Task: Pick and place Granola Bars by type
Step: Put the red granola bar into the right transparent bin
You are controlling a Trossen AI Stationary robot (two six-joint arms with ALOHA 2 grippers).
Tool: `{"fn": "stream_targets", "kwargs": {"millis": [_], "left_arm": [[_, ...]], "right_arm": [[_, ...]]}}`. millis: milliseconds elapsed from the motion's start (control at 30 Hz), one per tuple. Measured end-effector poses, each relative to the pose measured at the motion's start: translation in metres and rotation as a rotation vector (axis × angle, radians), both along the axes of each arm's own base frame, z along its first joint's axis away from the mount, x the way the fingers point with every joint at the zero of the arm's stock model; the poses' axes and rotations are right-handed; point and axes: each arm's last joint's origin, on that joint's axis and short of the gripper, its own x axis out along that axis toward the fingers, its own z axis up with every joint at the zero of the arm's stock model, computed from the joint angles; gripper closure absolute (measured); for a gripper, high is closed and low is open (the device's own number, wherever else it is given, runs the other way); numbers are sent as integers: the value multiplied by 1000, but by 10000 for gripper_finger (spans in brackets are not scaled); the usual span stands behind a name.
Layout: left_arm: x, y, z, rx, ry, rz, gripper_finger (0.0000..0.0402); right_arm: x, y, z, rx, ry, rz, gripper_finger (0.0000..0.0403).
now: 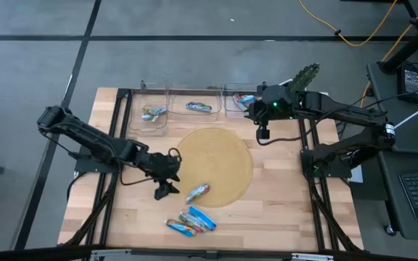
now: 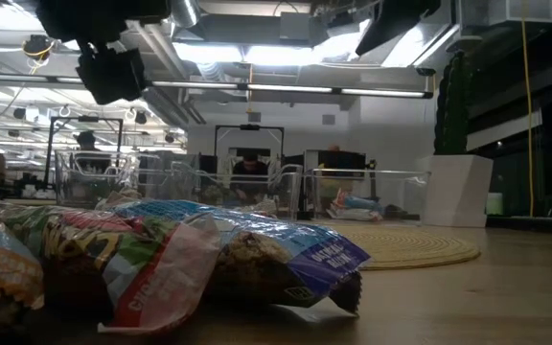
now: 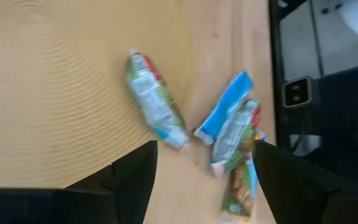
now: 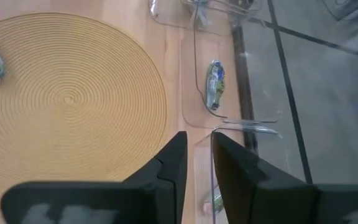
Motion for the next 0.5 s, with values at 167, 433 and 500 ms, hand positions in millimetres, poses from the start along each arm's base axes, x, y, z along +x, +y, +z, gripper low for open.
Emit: {"fn": "stream_targets", "kwargs": {"millis": [167,433,500], "left_arm": [[7,-2,-1,2,-39,4,148],[14,-3,-16,72,9,73,148],[16,-4,-23,76,35,78,148]], "right_arm": [[1,0,1,-35,2,33,322],[1,1,1,-19,-8,63,322],[1,1,1,-18,-8,64,322]]}}
